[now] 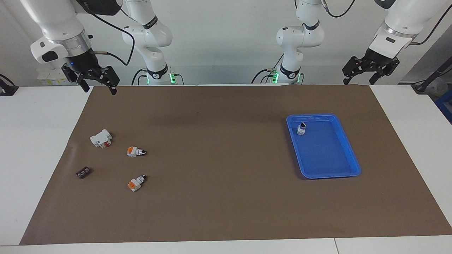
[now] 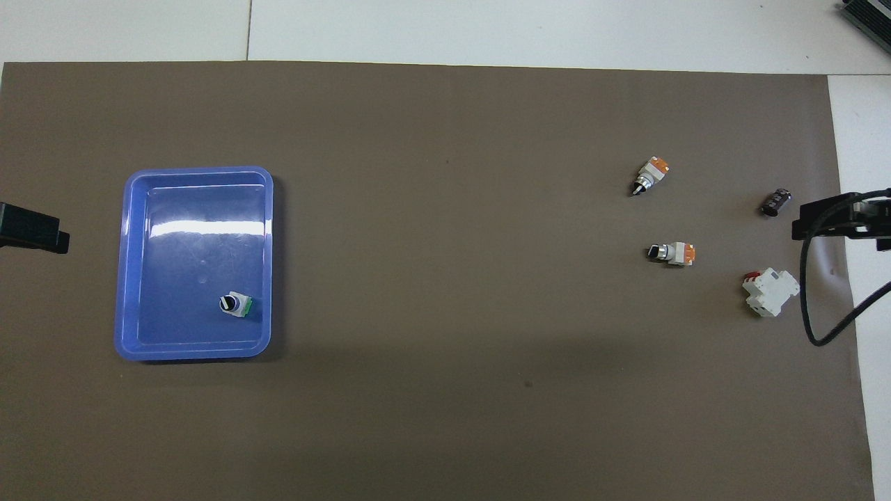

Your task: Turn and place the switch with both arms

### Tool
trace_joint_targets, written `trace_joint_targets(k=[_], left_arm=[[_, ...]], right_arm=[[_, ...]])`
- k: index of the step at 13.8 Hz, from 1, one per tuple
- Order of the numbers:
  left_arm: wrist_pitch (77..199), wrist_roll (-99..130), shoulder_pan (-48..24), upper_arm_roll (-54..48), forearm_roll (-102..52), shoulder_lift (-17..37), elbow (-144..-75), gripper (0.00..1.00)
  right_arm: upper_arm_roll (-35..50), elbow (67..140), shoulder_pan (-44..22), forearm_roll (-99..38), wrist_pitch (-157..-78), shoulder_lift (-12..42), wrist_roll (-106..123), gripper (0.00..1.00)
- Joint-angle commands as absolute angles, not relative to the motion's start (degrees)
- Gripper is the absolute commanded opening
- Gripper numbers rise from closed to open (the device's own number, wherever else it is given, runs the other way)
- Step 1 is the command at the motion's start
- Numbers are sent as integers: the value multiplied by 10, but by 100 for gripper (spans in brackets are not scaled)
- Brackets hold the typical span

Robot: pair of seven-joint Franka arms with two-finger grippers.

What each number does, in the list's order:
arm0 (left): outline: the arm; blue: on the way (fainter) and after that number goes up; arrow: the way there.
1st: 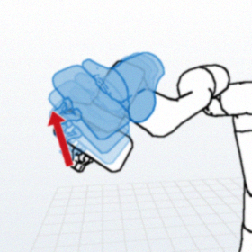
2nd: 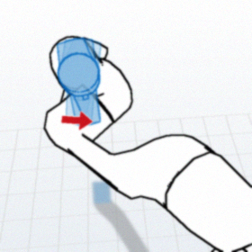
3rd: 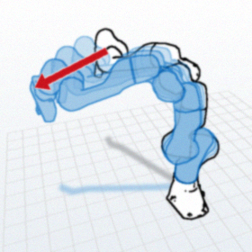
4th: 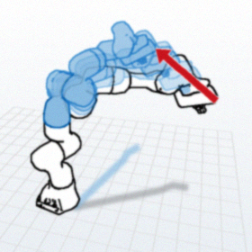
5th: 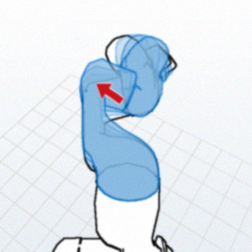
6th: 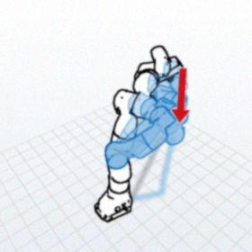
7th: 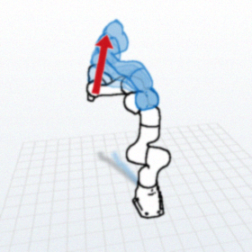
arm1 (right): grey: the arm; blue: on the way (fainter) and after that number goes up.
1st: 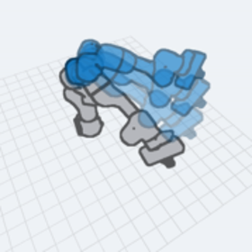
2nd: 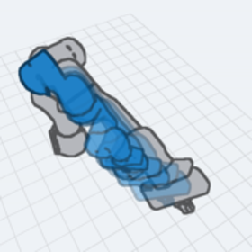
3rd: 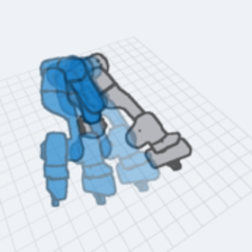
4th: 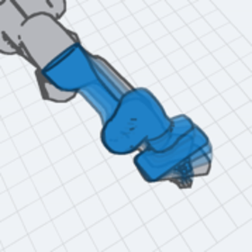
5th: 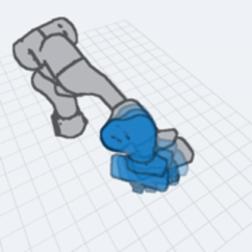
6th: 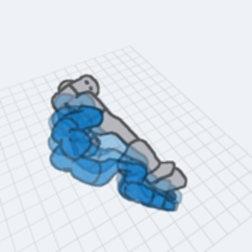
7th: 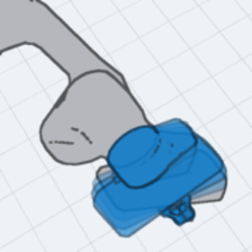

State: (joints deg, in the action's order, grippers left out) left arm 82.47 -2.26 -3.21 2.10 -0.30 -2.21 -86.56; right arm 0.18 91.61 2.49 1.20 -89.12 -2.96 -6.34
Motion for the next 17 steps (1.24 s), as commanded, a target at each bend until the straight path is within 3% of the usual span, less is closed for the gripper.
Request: trace_joint_targets(k=[1, 9, 13, 17], left_arm=[[831, -24, -30, 19, 4, -37, -883, 100], [831, -24, -30, 19, 4, -37, -883, 100], [831, -24, -30, 19, 4, -37, -883, 100], [831, -24, -29, 19, 4, -37, -883, 100]], right_arm=[[4, 927, 25, 23, -889, -36, -53, 100], [6, 954, 28, 12, -911, -33, -13, 100], [5, 1076, 33, 7, -1040, -60, 69, 100], [5, 1113, 33, -11, -1090, -33, 284, 100]])
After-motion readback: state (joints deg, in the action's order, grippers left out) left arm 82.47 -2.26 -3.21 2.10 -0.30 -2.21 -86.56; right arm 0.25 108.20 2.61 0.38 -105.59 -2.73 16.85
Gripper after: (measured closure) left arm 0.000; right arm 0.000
